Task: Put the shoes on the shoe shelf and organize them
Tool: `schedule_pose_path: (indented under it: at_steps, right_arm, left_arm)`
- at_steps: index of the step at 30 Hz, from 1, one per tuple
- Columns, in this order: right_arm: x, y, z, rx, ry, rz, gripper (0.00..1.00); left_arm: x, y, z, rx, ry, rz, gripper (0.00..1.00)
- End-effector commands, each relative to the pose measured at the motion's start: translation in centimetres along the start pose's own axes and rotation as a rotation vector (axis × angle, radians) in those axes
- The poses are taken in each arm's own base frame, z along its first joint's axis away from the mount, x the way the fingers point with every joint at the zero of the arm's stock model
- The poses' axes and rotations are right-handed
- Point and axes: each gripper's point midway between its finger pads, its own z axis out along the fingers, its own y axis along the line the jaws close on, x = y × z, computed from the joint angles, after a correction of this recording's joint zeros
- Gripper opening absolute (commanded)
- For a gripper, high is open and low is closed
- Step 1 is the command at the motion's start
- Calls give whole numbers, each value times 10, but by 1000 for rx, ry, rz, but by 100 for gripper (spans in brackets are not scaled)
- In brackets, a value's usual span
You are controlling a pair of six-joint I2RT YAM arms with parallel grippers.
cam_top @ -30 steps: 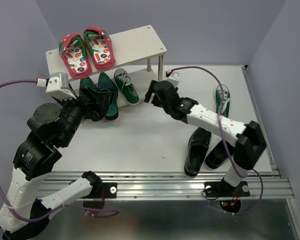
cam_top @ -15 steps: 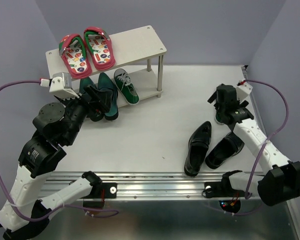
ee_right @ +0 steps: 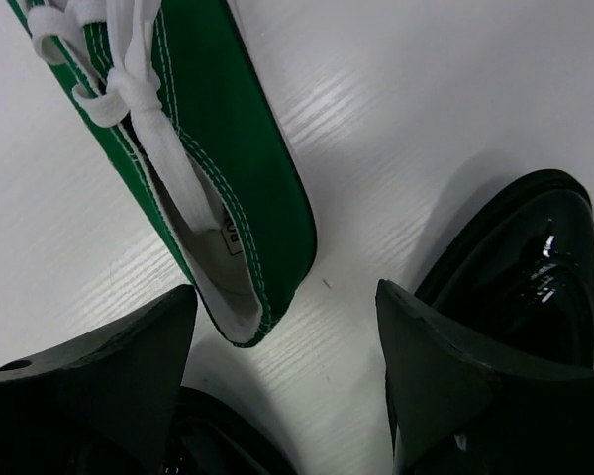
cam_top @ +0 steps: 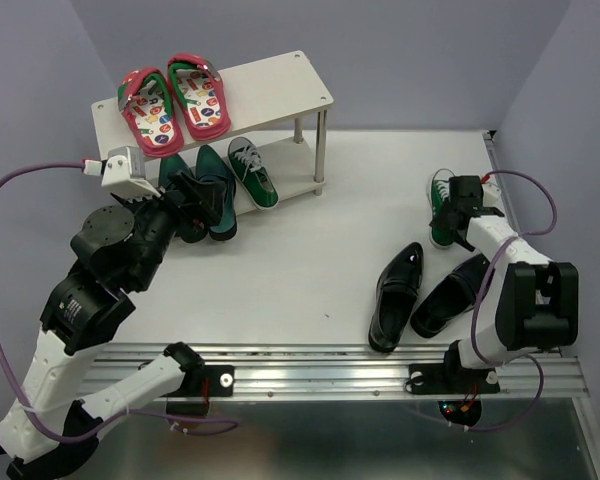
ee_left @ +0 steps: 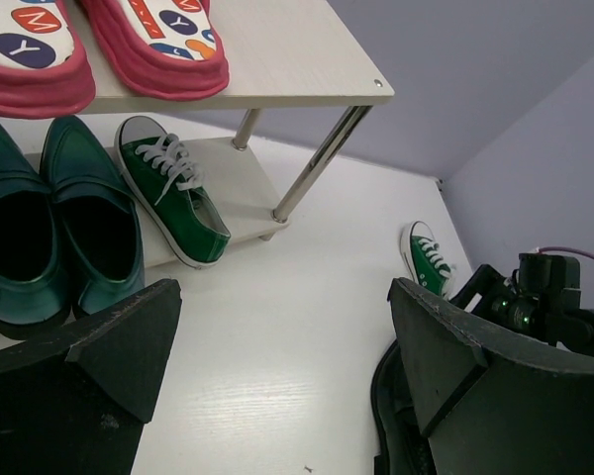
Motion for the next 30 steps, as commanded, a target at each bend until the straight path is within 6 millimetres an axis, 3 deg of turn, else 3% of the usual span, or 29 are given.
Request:
schedule_pose_path:
  at_steps: [1, 7, 11, 12, 14, 15, 17, 20, 22, 26, 30]
  right_arm:
    - [-9, 21, 7, -78, -13, -27, 77]
    - [1, 23, 26, -56, 17, -50, 66]
    - [-5, 25, 28, -58, -11, -58, 51]
    - [-10, 26, 27, -59, -21, -57, 41]
    - [-16, 29, 24, -69, -36, -62, 31]
    - [-18, 29, 22, -71, -40, -63, 31]
    - [-24, 29, 18, -78, -58, -65, 42]
    - [-24, 28, 17, -68, -49, -86, 74]
    - [-27, 28, 17, -60, -50, -92, 76]
    - [-28, 26, 20, -39, -52, -104, 68]
    - [-26, 30, 24, -58, -36, -126, 42]
  left_arm:
    - [-3, -3, 2, 10, -23, -26, 97]
    - [-4, -3, -1, 14, -28, -33, 97]
    - [-4, -2, -1, 14, -27, -27, 97]
    - [-4, -2, -1, 14, -27, -26, 97]
    - [-4, -3, -1, 18, -25, -24, 97]
    - [-3, -2, -1, 16, -22, -22, 97]
    - [-2, -3, 0, 18, -19, -19, 97]
    - [-1, -3, 1, 20, -19, -16, 97]
    - [0, -4, 2, 20, -17, -14, 97]
    - [-2, -4, 2, 23, -22, -15, 97]
    - [1, -1, 2, 16, -18, -15, 97]
